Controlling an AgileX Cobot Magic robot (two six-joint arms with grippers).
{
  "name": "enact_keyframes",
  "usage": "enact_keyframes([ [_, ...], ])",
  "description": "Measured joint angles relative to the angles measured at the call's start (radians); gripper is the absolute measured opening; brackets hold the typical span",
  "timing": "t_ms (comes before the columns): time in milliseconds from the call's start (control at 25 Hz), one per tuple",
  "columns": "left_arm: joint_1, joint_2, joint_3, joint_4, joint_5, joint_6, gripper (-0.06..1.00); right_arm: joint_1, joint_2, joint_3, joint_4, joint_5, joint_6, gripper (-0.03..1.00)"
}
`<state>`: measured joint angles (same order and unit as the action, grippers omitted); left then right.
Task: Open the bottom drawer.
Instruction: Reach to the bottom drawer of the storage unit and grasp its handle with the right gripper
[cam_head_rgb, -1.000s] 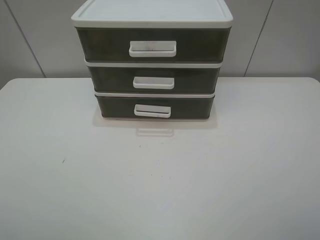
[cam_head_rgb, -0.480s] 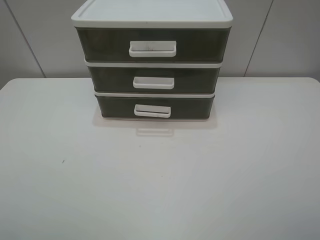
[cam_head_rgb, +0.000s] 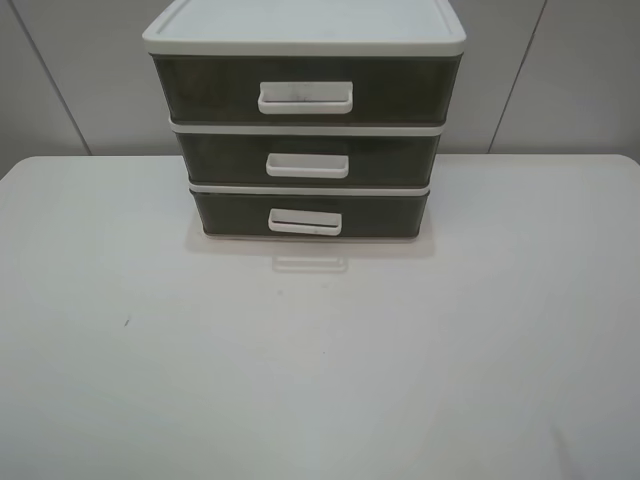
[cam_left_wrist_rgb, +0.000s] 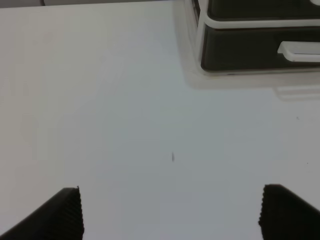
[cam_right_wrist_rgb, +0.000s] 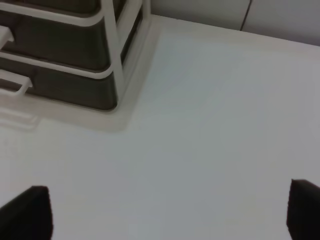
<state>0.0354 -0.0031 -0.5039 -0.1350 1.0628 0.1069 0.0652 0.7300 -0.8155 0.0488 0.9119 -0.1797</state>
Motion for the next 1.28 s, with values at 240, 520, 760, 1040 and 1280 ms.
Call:
enact_keyframes([
  [240,0.000,0.000,0.000,0.000,0.000,0.000,0.72,0.282,0.209,0.000,-0.032,-0.135,0.000,0.82],
  [520,0.000,0.000,0.000,0.000,0.000,0.000,0.72,0.689,0.430,0.001,-0.223,-0.321,0.000,0.82],
  [760,0.000,0.000,0.000,0.000,0.000,0.000,0.72,0.762,0.621,0.018,-0.381,-0.494,-0.003,0.82],
  [1040,0.000,0.000,0.000,0.000,0.000,0.000,0.72,0.756,0.773,0.152,-0.592,-0.835,-0.052,0.82],
  [1280,0.000,0.000,0.000,0.000,0.000,0.000,0.72,0.712,0.919,0.156,-0.589,-1.002,-0.262,0.82],
])
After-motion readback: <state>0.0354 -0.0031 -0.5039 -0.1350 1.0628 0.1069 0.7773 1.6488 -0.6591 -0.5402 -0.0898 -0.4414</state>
